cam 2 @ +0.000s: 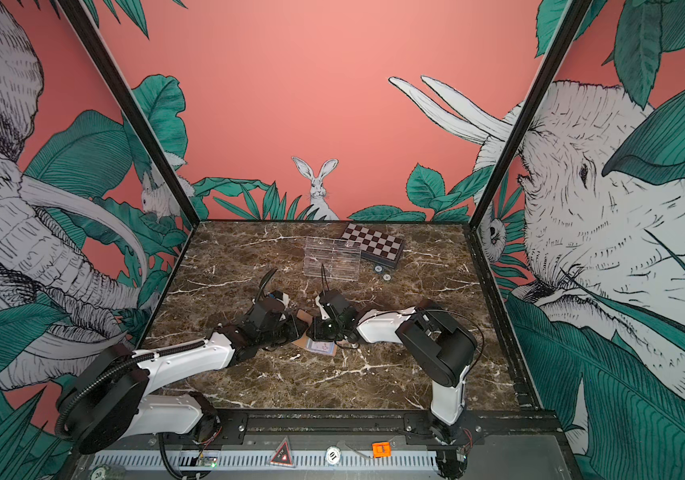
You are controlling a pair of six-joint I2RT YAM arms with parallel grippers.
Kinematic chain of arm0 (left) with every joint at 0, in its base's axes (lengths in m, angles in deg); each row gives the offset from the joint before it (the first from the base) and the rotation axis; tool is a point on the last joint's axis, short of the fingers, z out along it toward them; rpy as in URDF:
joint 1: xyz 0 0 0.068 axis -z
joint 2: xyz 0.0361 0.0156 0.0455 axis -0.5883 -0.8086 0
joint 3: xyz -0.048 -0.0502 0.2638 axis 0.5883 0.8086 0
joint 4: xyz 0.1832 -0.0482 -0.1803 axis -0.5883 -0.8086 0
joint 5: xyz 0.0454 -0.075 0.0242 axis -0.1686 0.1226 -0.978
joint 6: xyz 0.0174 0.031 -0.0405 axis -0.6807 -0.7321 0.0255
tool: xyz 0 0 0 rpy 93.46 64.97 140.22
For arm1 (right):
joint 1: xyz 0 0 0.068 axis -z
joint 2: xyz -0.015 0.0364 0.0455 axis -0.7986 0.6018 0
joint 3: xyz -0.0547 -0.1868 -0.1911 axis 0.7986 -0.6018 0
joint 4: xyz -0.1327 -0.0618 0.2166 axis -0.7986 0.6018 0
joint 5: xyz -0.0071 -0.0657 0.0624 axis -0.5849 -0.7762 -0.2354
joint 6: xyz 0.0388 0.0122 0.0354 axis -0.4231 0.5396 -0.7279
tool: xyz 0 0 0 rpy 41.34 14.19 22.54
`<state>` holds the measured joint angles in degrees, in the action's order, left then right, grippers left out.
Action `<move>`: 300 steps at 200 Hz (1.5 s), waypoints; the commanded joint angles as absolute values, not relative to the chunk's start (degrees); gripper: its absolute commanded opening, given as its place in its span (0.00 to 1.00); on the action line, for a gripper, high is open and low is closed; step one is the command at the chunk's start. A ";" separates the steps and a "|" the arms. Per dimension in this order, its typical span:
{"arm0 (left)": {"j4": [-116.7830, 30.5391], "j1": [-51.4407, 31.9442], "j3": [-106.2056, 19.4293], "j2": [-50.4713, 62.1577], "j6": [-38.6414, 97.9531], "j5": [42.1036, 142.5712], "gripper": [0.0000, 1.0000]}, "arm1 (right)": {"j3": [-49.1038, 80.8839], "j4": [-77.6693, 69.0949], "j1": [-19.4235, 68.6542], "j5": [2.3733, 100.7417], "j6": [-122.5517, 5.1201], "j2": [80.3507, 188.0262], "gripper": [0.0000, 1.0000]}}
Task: Take the credit cards out of the card holder
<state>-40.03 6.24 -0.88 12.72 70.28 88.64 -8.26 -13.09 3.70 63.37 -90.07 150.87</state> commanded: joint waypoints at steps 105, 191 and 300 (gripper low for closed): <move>-37.02 5.88 5.44 11.08 70.97 86.98 0.15 | -12.55 -3.36 3.68 57.19 -89.12 138.55 0.46; -33.59 5.91 10.42 13.72 73.02 88.56 0.14 | -17.54 -6.74 5.79 57.04 -89.60 135.68 0.79; -33.62 5.95 10.36 13.90 72.69 88.51 0.13 | -18.21 -11.94 6.62 60.55 -91.77 136.53 0.80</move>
